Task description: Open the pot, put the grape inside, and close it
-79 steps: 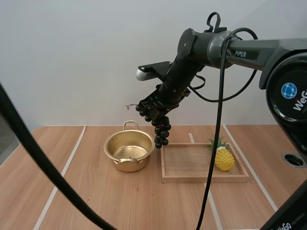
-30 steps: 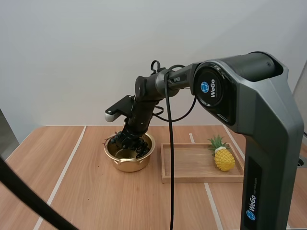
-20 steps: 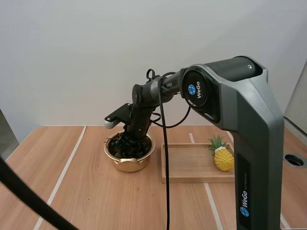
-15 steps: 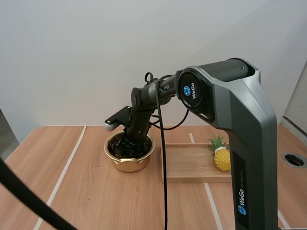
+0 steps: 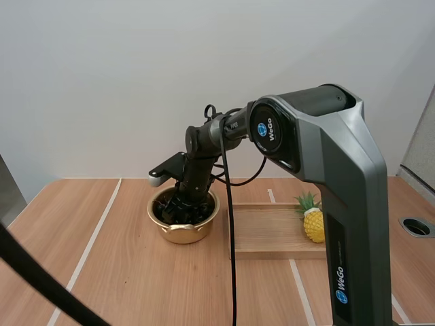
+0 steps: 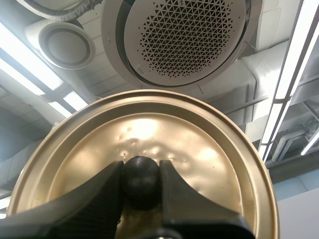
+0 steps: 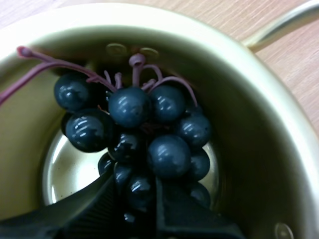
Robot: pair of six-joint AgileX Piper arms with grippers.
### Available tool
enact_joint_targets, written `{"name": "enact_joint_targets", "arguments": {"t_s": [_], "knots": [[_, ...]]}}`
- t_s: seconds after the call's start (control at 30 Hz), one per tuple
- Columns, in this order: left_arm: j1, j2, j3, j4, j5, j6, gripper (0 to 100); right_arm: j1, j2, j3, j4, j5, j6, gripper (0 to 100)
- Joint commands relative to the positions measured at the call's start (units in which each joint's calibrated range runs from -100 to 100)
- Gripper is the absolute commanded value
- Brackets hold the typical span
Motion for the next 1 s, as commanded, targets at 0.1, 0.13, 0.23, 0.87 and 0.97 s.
{"name": "enact_joint_targets", "arguments": {"t_s": [0.1,0.13,0.23,0.87,0.97], "knots": [[0.12,-0.01,-0.08,0.16,0.08,0.00,0,-0.10,2.73,1.36,-2.19,3.08,3.52,0],[0.12,-0.01,-0.08,0.16,0.29,0.00,0,-0.10,2.73,1.36,-2.72,2.66,4.04,0],[0.12,-0.01,-0.08,0.16,0.69,0.00,0,-0.10,2.27,1.36,-6.43,0.98,6.51,13],[0.12,-0.01,-0.08,0.16,2.89,0.00,0,-0.10,-9.65,1.36,-10.69,-2.26,7.30,100],[0.12,-0.01,-0.08,0.16,3.72,0.00,0,-0.10,-9.65,1.36,-10.41,-1.20,7.50,100]]}}
